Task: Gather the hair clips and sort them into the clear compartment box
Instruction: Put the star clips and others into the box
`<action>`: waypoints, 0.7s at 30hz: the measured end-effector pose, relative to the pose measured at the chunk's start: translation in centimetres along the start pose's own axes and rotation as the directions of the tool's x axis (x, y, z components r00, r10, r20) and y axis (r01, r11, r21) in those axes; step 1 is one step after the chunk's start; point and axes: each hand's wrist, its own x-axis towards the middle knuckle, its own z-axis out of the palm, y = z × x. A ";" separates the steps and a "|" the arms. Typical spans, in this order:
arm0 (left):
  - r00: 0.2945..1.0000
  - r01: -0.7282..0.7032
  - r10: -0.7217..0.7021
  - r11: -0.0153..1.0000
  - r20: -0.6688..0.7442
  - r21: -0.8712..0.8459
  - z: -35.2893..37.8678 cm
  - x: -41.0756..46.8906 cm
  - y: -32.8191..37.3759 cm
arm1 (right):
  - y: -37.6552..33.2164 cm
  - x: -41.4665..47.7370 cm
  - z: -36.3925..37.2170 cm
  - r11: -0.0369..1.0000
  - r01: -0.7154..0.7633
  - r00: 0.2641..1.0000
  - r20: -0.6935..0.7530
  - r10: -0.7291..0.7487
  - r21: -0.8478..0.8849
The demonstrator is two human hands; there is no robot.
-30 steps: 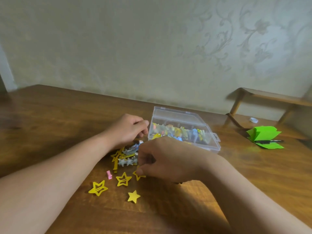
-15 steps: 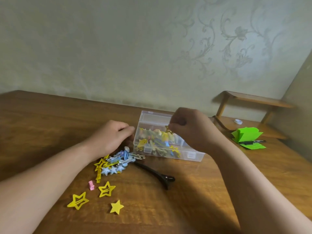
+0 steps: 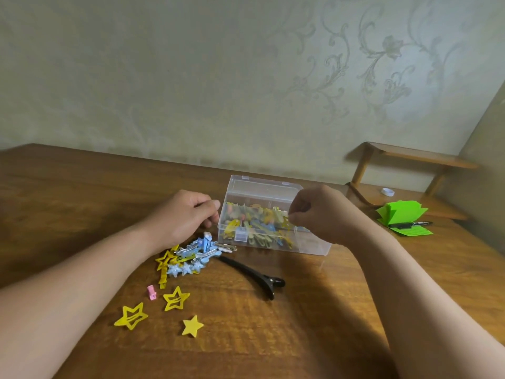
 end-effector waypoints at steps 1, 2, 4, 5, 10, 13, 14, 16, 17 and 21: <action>1.000 0.000 0.000 1.000 0.000 -0.001 0.0 0.0 0.0 | 0.0 0.0 0.2 1.000 -0.001 1.000 0.010 0.001 -0.007; 1.000 0.000 0.000 1.000 0.001 -0.002 0.0 0.0 0.0 | -0.1 0.1 0.4 1.000 0.001 1.000 0.020 0.000 -0.013; 1.000 0.000 0.000 1.000 0.002 -0.006 0.0 0.0 -0.1 | -0.2 0.1 0.7 1.000 0.005 1.000 0.031 -0.004 -0.028; 1.000 0.002 -0.002 1.000 0.001 -0.008 0.0 0.0 -0.1 | -0.2 0.1 0.7 0.999 0.004 1.000 0.027 -0.003 -0.037; 1.000 -0.001 0.001 1.000 0.002 0.000 0.0 0.0 -0.1 | 0.0 0.3 0.1 0.999 0.012 0.996 -0.093 -0.017 -0.051; 1.000 -0.003 0.003 1.000 0.003 0.005 0.0 0.0 -0.1 | 0.1 0.3 0.1 1.000 0.017 0.998 -0.068 -0.018 -0.017; 1.000 -0.002 0.002 1.000 0.005 0.004 0.0 0.0 -0.2 | 0.1 0.3 0.2 1.000 0.016 0.998 -0.059 -0.017 -0.014; 1.000 -0.001 0.001 1.000 0.003 0.007 0.0 0.0 -0.2 | 0.1 0.3 0.2 1.000 0.016 0.998 -0.056 -0.016 -0.009; 1.000 -0.001 0.001 1.000 0.005 0.013 0.0 0.0 -0.2 | 0.1 0.3 0.2 1.000 0.017 0.998 -0.054 -0.018 -0.008; 1.000 0.017 -0.018 0.999 0.016 0.032 -0.2 -0.2 -0.1 | -0.3 0.1 0.2 0.999 0.050 0.997 -0.059 -0.051 -0.012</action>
